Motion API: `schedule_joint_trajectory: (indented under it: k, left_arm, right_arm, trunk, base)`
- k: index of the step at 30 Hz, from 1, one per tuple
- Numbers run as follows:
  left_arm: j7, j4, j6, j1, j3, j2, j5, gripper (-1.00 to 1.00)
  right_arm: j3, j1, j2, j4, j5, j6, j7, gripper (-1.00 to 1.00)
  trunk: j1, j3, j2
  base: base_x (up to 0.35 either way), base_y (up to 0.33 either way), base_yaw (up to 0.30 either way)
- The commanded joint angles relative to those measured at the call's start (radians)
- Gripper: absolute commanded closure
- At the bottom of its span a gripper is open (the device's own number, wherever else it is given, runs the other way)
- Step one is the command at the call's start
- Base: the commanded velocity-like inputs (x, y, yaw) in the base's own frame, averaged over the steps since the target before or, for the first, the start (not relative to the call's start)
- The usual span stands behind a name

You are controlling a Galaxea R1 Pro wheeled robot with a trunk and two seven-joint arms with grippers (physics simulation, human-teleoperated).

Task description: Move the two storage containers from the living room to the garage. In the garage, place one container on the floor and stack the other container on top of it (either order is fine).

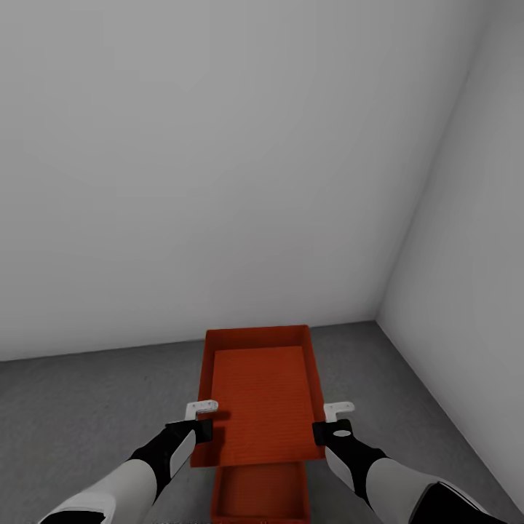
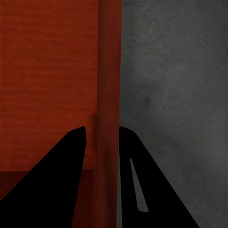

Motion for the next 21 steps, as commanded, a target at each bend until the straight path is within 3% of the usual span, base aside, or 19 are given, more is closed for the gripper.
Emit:
schedule_joint_trajectory:
  k: [1,21]
  left_arm:
    - [0.014,-0.007,0.006,-0.001,0.002,0.001,0.010,1.00]
    - [0.014,-0.007,0.006,-0.001,0.002,0.001,0.009,1.00]
  right_arm:
    - [-0.028,-0.001,-0.007,0.021,-0.020,0.002,-0.013,1.00]
    - [-0.028,-0.001,-0.006,0.021,-0.020,0.002,-0.015,1.00]
  trunk:
    - [0.001,-0.004,-0.002]
    - [0.001,-0.036,-0.002]
  base:
    - [0.000,0.000,0.000]
    - [0.000,0.000,0.000]
